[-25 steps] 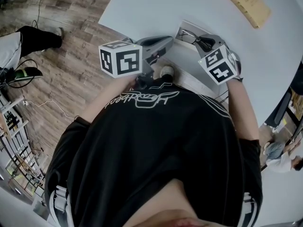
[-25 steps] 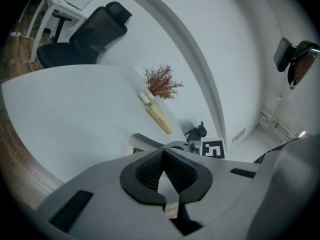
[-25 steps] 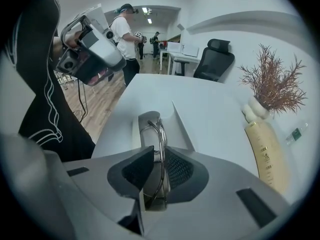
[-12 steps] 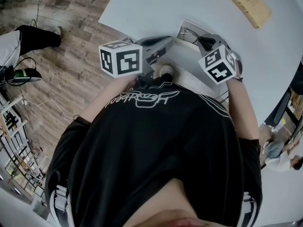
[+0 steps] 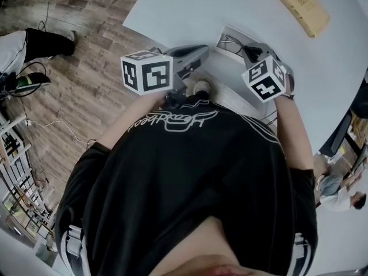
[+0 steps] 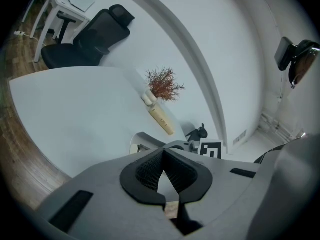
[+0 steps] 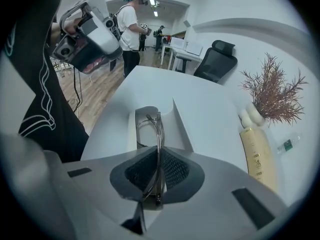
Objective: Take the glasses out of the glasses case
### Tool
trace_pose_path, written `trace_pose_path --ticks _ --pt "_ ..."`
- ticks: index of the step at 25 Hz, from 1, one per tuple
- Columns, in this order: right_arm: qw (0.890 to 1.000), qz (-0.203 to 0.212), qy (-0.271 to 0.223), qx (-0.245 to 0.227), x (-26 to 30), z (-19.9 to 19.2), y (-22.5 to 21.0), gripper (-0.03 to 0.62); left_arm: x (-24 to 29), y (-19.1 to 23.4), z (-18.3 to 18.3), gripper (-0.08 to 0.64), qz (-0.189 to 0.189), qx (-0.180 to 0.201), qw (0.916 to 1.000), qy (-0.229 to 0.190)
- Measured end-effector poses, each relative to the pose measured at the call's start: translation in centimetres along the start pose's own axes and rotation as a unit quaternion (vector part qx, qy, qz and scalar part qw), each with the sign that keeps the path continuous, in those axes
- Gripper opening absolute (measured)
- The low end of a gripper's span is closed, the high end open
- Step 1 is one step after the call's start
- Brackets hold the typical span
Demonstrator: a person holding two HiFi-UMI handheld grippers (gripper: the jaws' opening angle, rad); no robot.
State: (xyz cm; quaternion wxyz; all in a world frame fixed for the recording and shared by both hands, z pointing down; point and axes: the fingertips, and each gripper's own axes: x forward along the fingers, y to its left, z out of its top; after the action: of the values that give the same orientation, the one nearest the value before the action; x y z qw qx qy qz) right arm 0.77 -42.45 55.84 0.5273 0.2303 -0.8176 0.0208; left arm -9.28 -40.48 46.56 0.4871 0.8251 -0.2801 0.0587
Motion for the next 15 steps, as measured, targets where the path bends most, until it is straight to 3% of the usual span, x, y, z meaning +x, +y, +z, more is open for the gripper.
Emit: trace_pose_path --ticks 15 --pt "1.0 -0.029 -0.01 -0.002 -0.12 0.01 -0.49 0.02 -0.43 -0.21 -0.68 0.008 0.007 0.0 1.0 -0.004"
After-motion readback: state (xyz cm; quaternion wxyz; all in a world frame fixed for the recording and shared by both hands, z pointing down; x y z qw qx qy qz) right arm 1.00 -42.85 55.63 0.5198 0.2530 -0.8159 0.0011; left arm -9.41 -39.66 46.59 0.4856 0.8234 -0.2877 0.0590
